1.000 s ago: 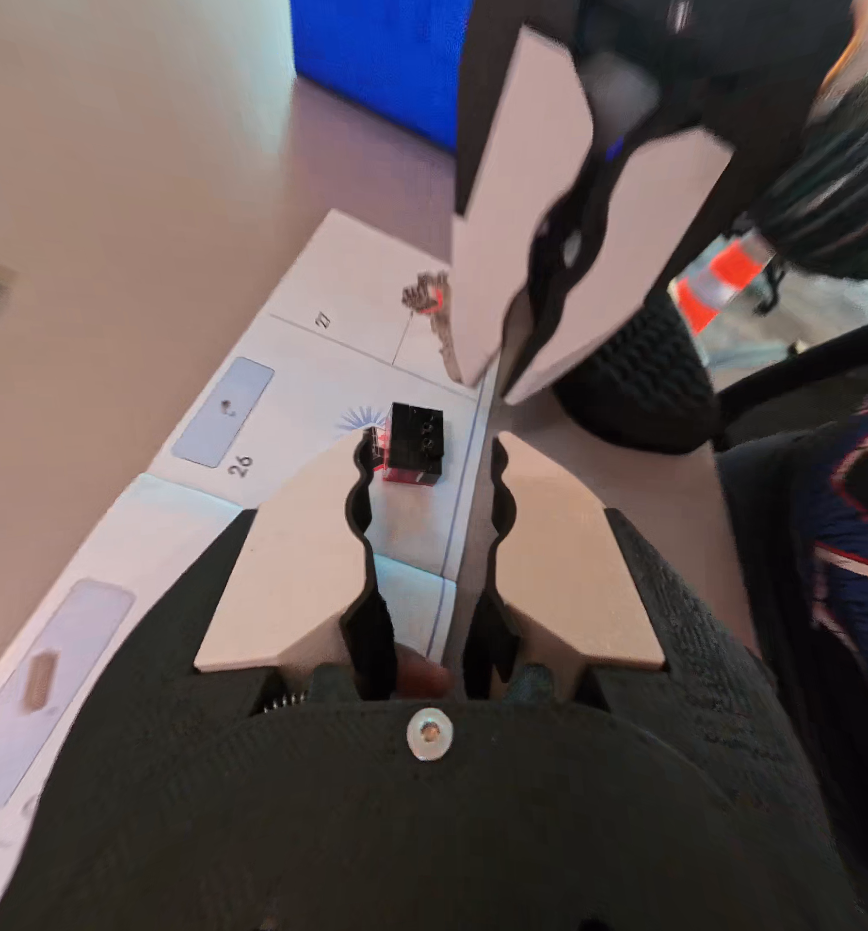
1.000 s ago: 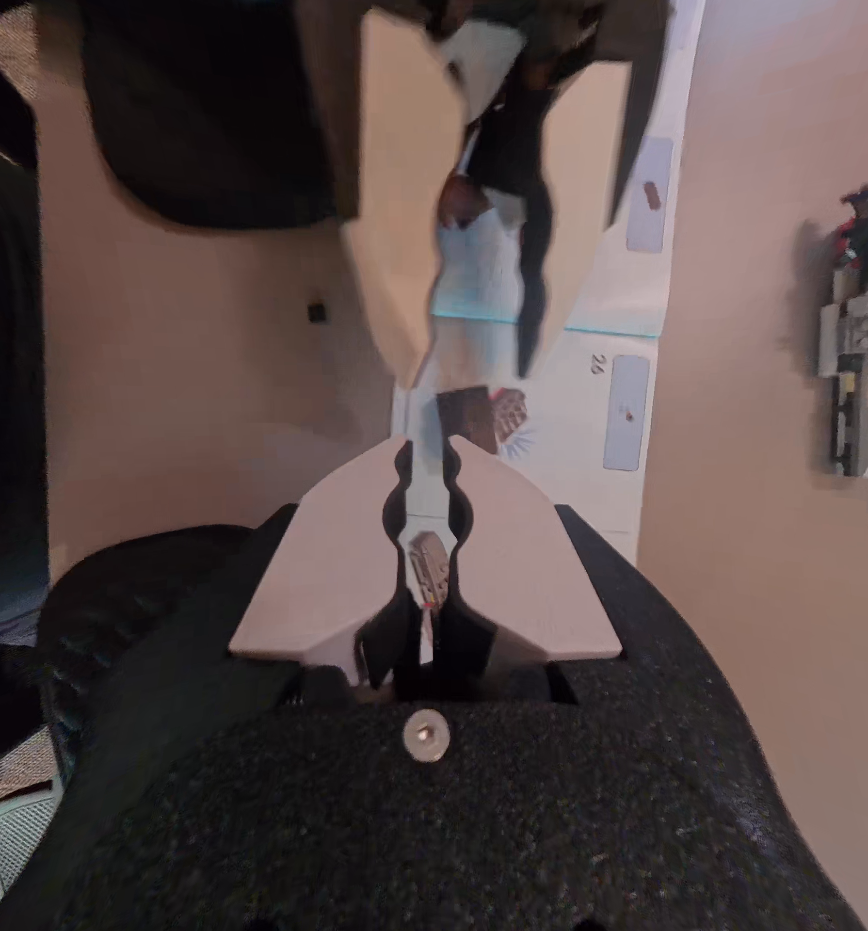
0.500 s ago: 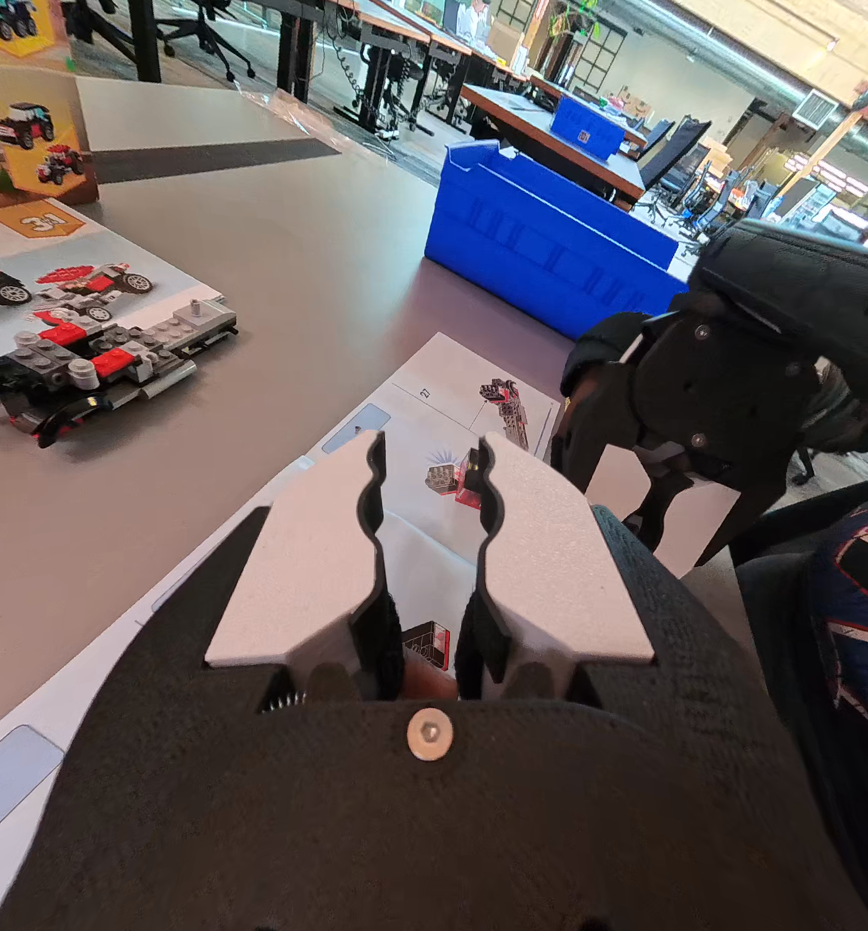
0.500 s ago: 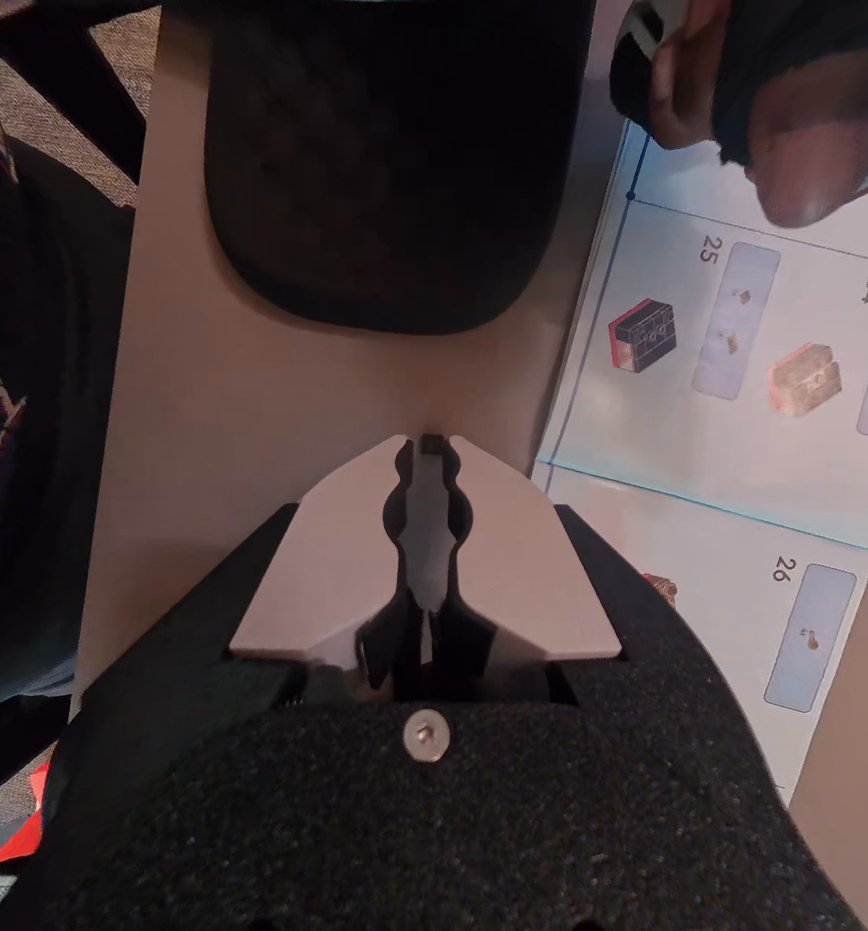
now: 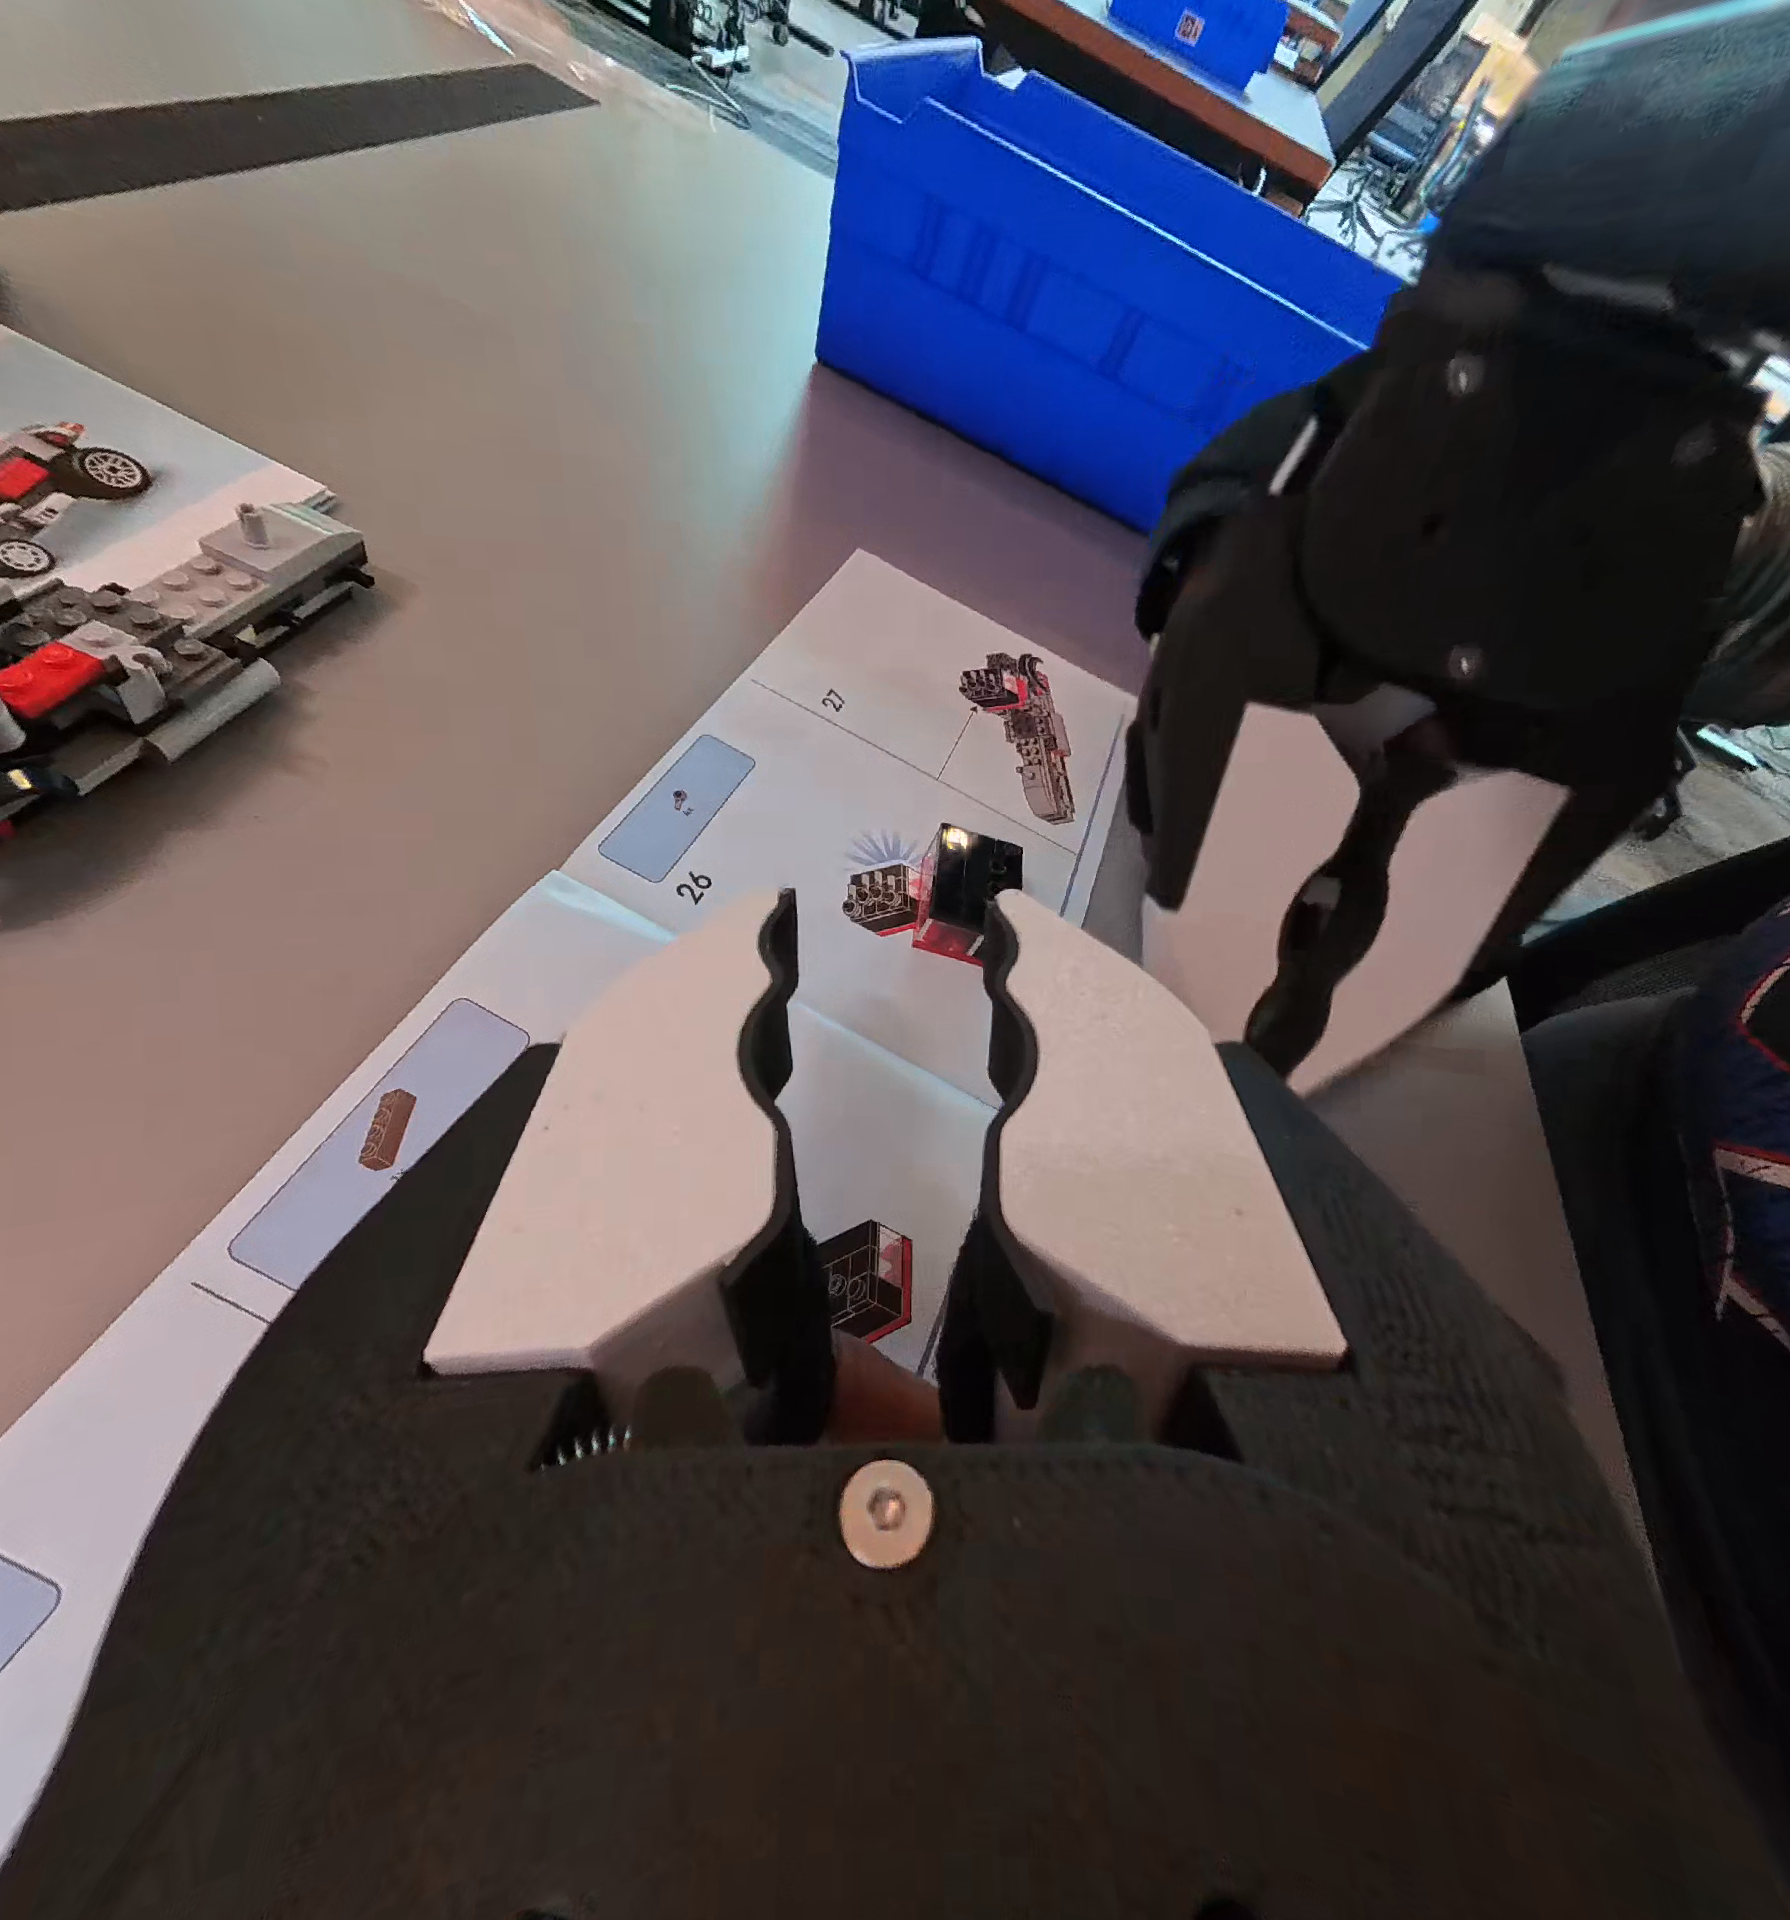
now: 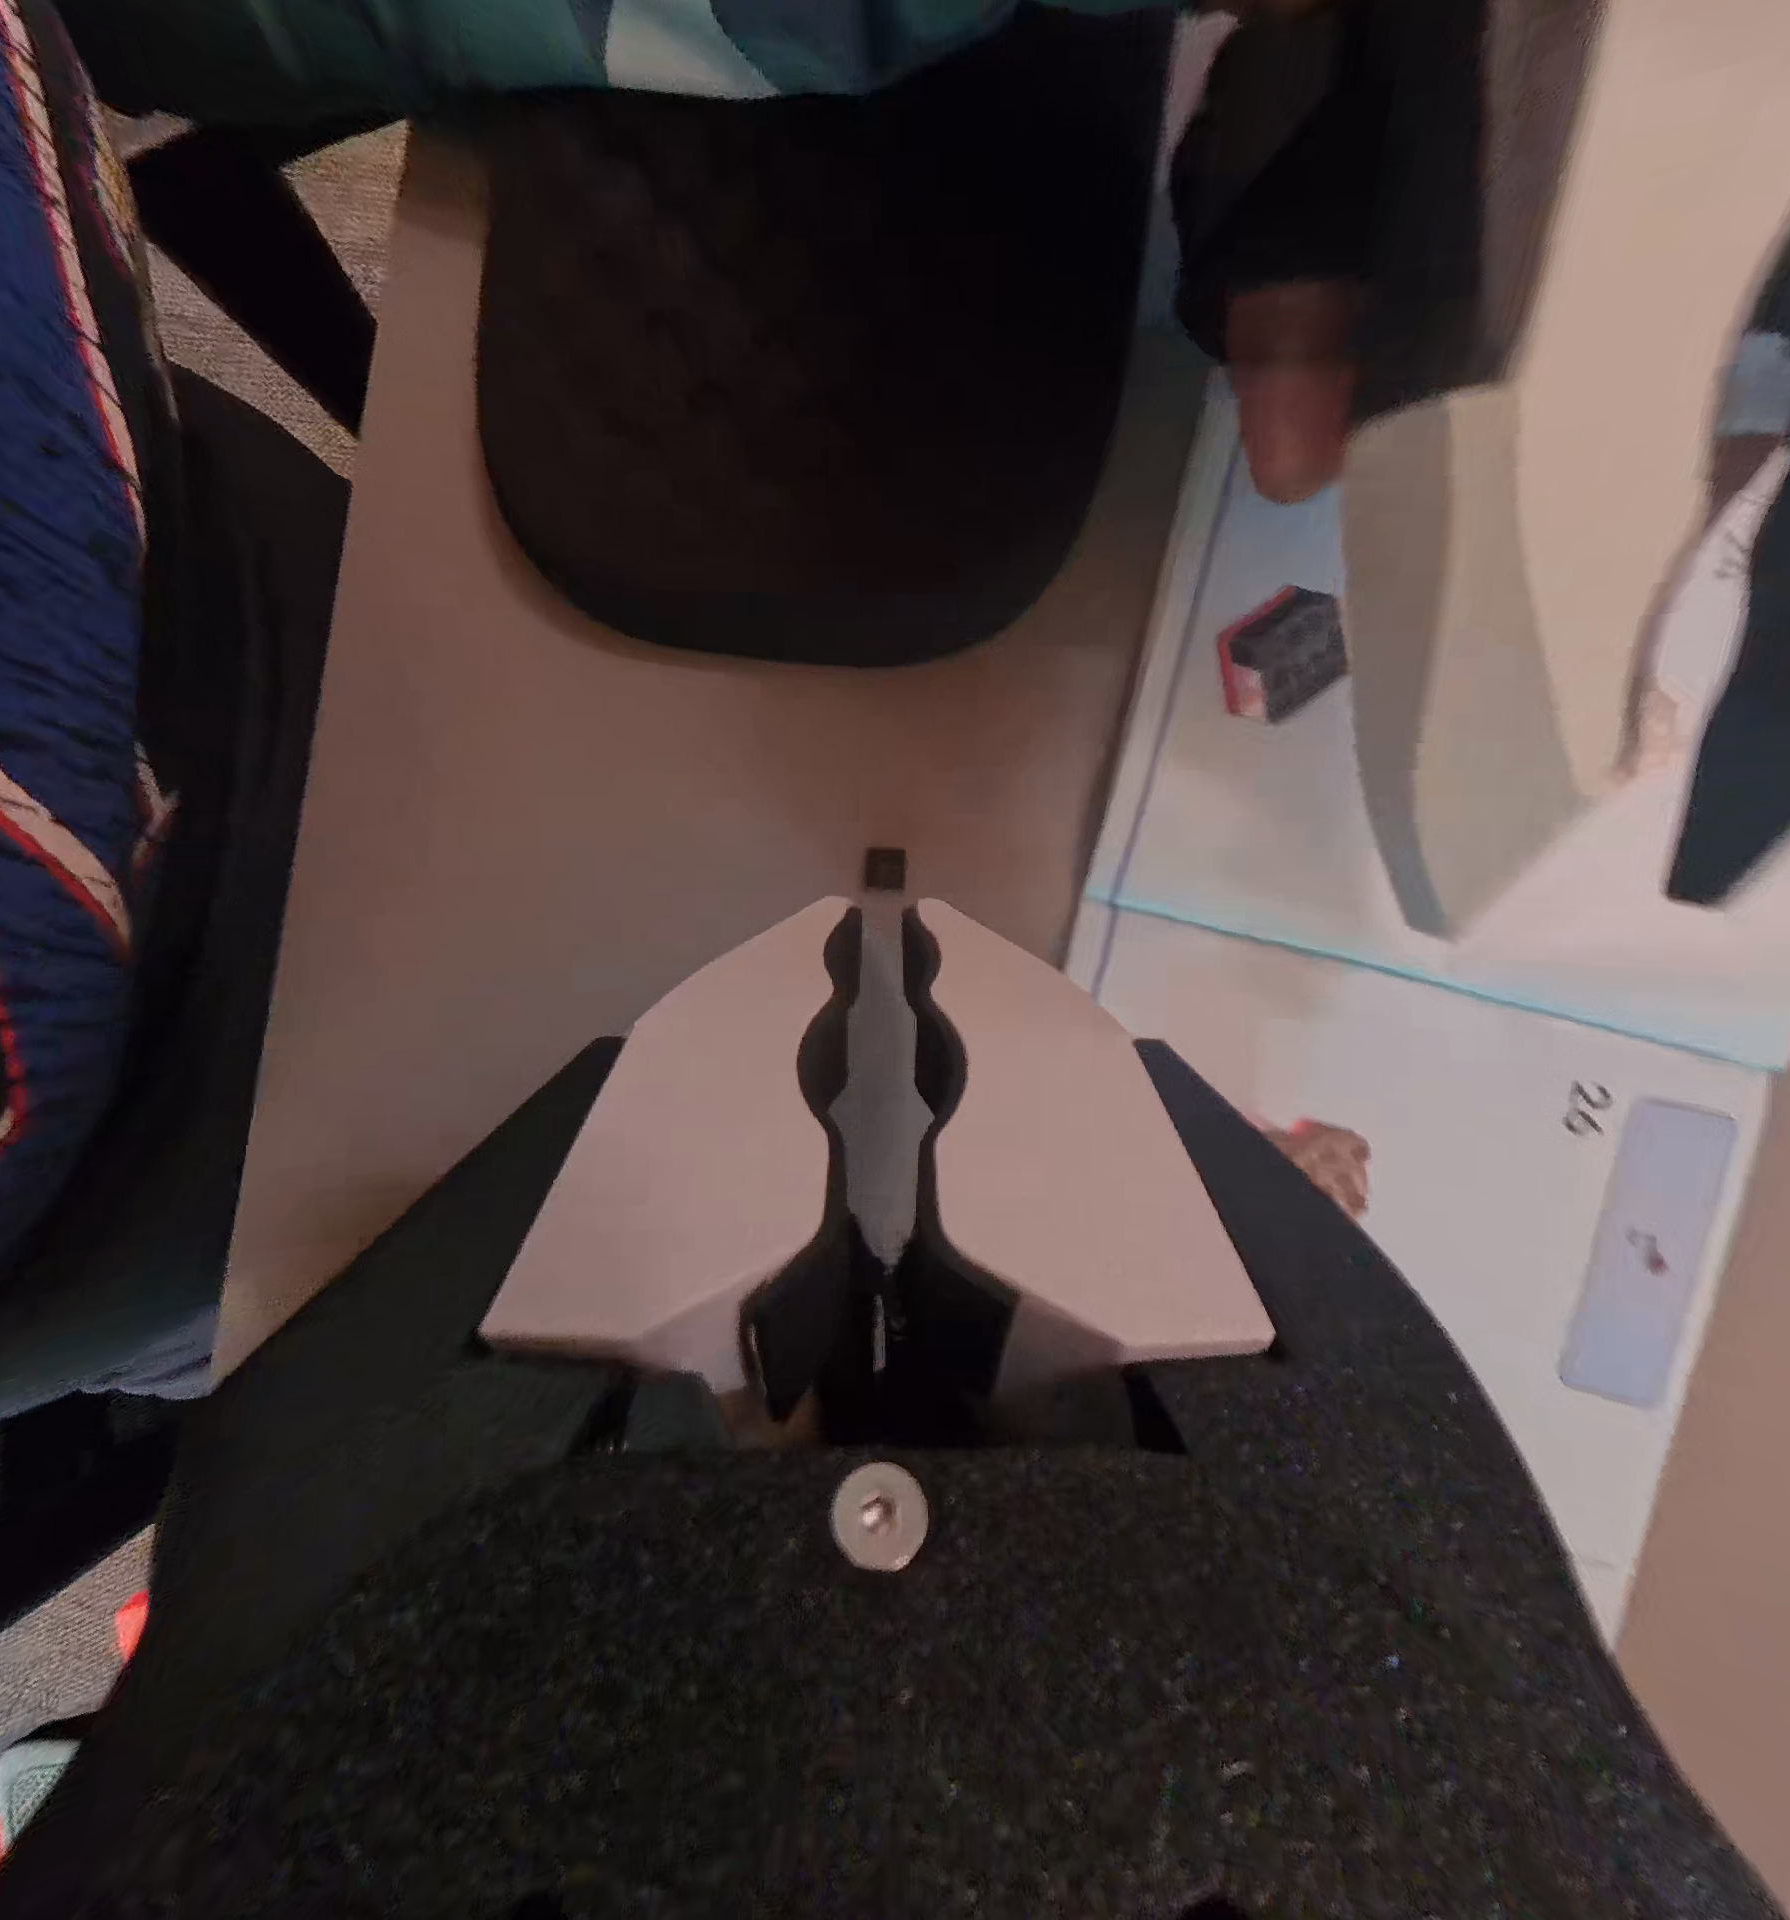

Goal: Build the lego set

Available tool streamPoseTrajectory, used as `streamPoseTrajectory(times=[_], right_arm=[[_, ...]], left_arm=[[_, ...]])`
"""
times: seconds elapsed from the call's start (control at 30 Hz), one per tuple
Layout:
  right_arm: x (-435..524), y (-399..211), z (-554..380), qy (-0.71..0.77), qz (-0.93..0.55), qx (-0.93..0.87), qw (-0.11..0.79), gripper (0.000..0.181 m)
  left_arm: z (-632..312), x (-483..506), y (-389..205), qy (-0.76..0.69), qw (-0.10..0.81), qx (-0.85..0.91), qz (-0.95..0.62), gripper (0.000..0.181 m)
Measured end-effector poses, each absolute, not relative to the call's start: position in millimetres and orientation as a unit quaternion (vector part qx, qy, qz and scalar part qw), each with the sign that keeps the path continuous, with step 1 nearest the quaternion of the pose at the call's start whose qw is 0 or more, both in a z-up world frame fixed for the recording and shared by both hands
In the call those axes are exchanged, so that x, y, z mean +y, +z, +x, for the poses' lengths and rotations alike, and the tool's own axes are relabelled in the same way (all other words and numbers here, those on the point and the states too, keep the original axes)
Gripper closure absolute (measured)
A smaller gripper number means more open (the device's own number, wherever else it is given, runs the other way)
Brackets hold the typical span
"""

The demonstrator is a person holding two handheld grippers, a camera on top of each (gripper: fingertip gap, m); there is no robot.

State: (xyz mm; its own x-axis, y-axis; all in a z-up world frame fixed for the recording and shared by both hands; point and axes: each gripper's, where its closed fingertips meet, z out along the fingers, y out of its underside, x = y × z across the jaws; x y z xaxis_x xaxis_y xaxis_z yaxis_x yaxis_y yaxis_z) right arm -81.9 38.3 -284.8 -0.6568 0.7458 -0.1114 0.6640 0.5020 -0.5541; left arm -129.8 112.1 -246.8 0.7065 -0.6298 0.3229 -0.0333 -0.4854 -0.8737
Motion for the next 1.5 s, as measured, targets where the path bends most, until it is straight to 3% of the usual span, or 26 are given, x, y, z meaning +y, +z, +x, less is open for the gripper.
streamPoseTrajectory(times=[0.87,1.17,1.5], right_arm=[[30.8,-300.1,-89.5,0.252,-0.400,-0.878,0.078,0.177],[100.4,-261.2,-79.7,0.213,-0.402,-0.877,0.153,0.178],[107.7,-280.9,-83.9,0.158,-0.357,-0.914,0.112,0.177]], left_arm=[[-128.7,110.5,-251.3,-0.322,0.450,0.211,-0.806,0.149],[-111.7,98.1,-258.2,-0.320,0.425,0.281,-0.799,0.145],[-97.3,96.9,-275.2,-0.264,0.400,0.338,-0.810,0.139]])
